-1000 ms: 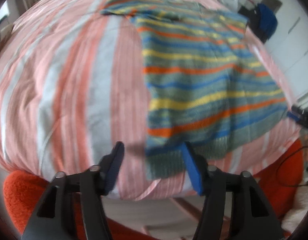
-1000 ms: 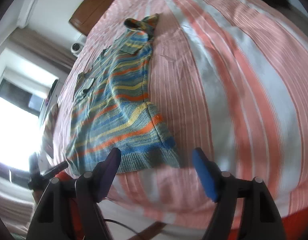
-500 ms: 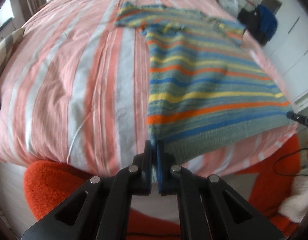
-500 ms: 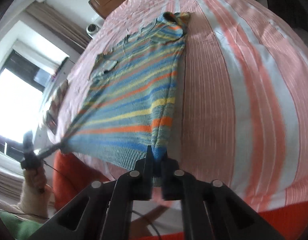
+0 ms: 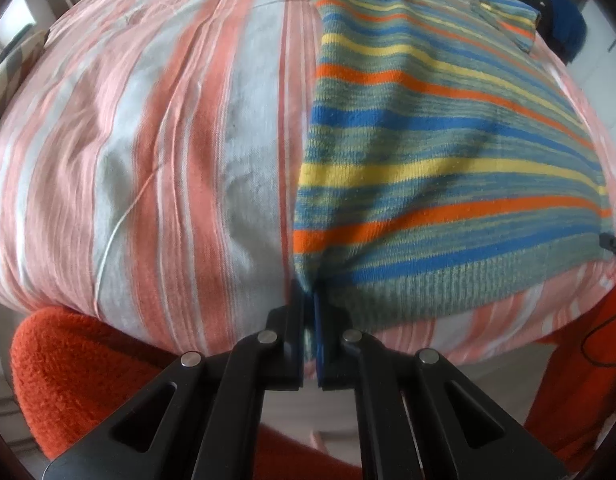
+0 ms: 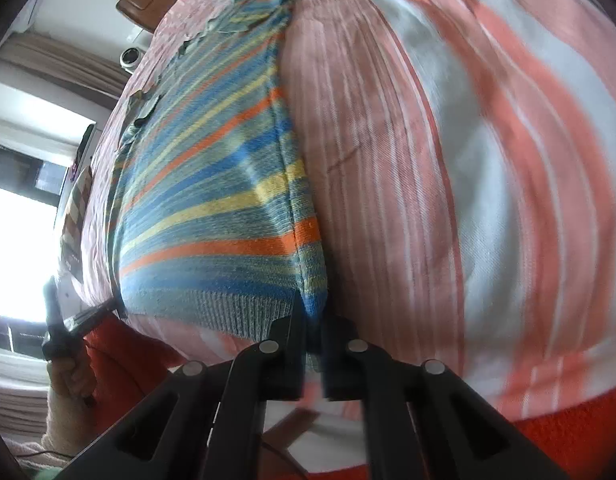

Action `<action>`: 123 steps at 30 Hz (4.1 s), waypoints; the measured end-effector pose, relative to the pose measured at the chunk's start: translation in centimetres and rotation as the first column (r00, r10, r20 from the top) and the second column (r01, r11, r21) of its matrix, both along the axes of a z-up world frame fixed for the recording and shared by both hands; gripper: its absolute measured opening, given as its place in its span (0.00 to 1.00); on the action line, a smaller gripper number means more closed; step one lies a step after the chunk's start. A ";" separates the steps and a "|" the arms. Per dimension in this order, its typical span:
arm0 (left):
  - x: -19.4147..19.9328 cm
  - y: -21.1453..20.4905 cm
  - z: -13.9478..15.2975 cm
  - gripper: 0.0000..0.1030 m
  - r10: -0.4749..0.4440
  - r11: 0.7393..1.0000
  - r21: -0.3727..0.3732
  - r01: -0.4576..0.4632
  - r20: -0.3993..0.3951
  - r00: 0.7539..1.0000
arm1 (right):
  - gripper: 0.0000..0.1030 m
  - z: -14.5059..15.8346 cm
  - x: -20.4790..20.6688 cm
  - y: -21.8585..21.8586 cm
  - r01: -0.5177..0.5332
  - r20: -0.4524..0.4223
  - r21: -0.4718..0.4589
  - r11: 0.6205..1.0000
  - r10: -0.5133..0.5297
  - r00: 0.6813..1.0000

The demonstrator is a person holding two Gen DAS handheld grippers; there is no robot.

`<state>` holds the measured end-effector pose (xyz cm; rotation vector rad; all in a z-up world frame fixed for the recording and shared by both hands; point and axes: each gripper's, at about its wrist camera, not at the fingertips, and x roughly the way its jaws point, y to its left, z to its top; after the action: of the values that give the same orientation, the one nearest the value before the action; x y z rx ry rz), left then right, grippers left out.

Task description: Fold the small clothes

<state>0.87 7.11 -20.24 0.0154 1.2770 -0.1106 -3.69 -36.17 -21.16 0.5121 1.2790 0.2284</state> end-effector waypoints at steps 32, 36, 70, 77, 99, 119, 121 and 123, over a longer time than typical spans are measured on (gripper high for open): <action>-3.1 1.7 10.7 0.80 0.180 0.976 0.048 -0.214 0.382 0.906 | 0.45 11.6 2.7 -0.3 -0.035 0.194 -0.537 0.843 0.164 0.967; -1.9 2.0 9.1 0.80 0.254 0.952 0.044 -0.304 0.443 0.860 | 0.46 13.3 9.1 5.7 -0.183 0.323 -0.560 0.808 0.416 0.850; -2.4 4.1 3.3 0.80 0.337 0.906 0.126 -0.404 0.362 0.869 | 0.04 3.6 19.1 -21.6 0.558 0.246 -0.084 0.826 -0.526 0.814; -2.3 4.1 3.2 0.80 0.338 0.905 0.127 -0.405 0.360 0.869 | 0.05 3.0 19.0 -21.4 0.540 0.255 -0.070 0.839 -0.508 0.823; -1.1 5.2 1.6 1.00 0.392 0.899 0.074 -0.432 0.305 0.868 | 0.74 8.1 2.9 -9.6 0.444 0.542 -0.219 0.869 -0.269 0.796; -1.3 5.3 1.2 1.00 0.378 0.906 0.063 -0.418 0.321 0.868 | 0.74 7.3 -0.8 -4.5 0.463 0.617 -0.301 0.834 -0.200 0.761; -1.4 5.3 1.1 1.00 0.376 0.907 0.065 -0.417 0.323 0.868 | 0.74 7.4 -0.8 -4.5 0.467 0.619 -0.301 0.831 -0.202 0.759; -1.4 5.1 1.1 1.00 0.374 0.906 0.071 -0.416 0.324 0.869 | 0.74 7.3 -0.7 -4.6 0.468 0.616 -0.302 0.831 -0.204 0.761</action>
<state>-0.57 12.26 -19.09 -0.1080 0.9530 0.3277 -4.42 -40.79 -13.84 0.2450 0.5961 -0.2222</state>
